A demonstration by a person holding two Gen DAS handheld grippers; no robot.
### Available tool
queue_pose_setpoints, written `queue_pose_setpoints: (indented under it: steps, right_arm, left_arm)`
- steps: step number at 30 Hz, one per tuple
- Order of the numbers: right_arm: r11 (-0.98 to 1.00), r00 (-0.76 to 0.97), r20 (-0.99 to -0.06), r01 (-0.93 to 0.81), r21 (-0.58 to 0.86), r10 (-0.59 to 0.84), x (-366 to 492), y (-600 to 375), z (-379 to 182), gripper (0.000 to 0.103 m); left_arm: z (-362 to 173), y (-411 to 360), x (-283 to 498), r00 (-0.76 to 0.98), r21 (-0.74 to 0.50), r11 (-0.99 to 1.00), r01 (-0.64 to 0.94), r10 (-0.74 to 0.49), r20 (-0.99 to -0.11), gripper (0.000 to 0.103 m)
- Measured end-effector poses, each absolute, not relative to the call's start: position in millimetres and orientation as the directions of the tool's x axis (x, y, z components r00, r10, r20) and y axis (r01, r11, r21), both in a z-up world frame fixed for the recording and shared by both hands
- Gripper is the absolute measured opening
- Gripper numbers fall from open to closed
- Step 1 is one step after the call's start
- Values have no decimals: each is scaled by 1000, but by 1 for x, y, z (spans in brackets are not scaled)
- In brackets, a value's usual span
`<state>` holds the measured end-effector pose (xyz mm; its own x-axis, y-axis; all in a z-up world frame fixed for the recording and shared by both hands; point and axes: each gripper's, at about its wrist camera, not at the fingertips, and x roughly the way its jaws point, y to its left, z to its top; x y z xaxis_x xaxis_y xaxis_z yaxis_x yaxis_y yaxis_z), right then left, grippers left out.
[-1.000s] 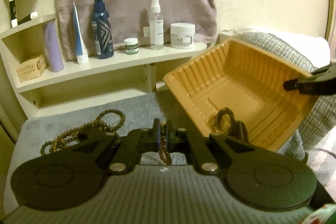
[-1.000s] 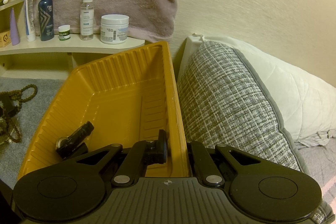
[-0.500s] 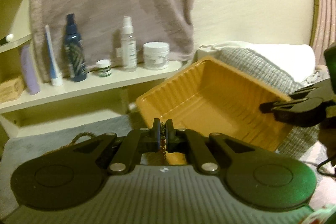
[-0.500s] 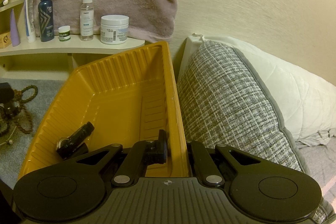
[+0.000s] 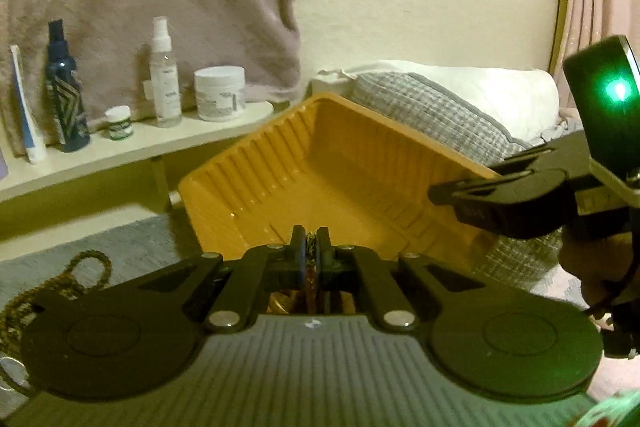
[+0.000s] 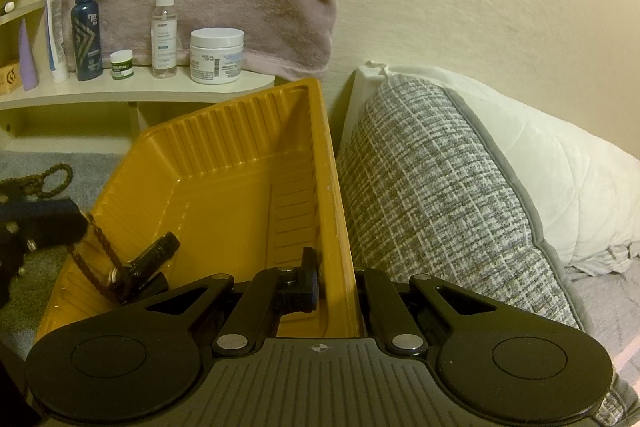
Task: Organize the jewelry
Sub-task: 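Drop the brown beaded bracelet into the orange tray with the left gripper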
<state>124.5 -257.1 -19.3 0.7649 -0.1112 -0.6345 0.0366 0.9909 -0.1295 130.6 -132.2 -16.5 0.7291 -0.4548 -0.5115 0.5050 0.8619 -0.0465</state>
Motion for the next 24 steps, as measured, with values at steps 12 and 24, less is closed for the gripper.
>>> queue_pose_setpoints:
  steps: [12,24]
  right_arm:
    - [991,764,-636,37,-128,-111,125,-258,-20,4]
    - [991,764,-635,36,-129,-110,125,-258,-20,4]
  left_arm:
    - [-30,-124,133,718,-37,875,482,-419,-556,25]
    - [-48,-62,122,758,12,948,317,-246,-604,26]
